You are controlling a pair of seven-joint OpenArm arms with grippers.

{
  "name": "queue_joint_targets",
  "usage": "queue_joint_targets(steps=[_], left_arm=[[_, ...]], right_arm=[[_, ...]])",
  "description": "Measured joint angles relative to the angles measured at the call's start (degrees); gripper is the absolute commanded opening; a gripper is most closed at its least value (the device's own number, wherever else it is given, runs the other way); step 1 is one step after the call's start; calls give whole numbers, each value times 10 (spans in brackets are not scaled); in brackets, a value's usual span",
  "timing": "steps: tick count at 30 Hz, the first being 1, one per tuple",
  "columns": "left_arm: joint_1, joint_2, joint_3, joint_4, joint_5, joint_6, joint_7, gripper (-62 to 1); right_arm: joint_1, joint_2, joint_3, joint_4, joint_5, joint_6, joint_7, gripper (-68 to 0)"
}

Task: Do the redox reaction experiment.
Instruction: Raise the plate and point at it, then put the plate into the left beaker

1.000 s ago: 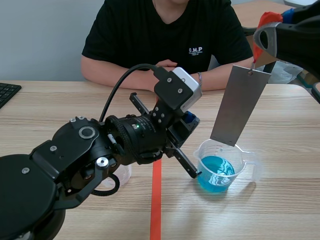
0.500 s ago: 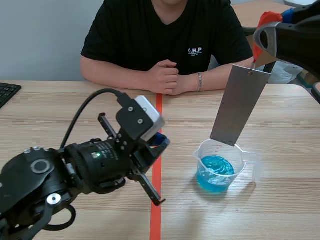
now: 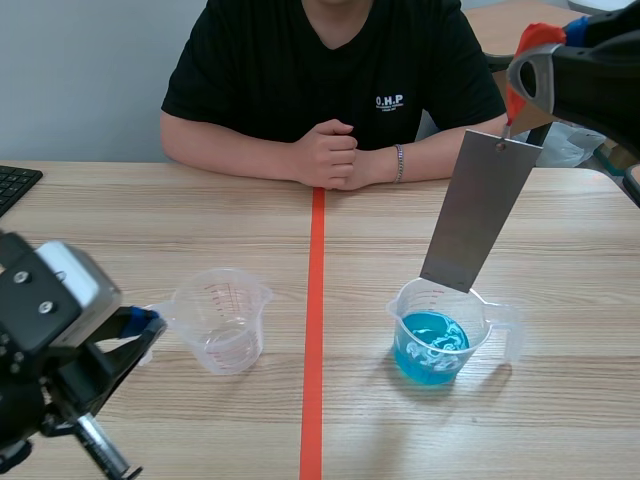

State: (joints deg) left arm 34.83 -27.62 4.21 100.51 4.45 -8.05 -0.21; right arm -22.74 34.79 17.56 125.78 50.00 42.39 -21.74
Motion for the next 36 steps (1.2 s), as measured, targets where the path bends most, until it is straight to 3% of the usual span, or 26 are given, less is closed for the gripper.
queue_joint_targets(steps=[4, 13, 22, 30, 36], left_arm=[[90, 8, -61, 0, 0, 10, -14, -569], [228, 90, -151, 0, -4, 15, -20, -569], [269, 153, -158, 0, -4, 15, 1, -569], [267, 152, -158, 0, -4, 27, 7, -569], [266, 152, -158, 0, -4, 27, 6, -569]], right_arm=[[0, 0, 0, 0, 0, 0, 0, -660], [0, 0, 0, 0, 0, 0, 0, -660], [0, 0, 0, 0, 0, 0, 0, -660], [7, 0, -4, 0, 0, 0, 1, -660], [73, 0, -72, 0, -14, 0, 0, -660]])
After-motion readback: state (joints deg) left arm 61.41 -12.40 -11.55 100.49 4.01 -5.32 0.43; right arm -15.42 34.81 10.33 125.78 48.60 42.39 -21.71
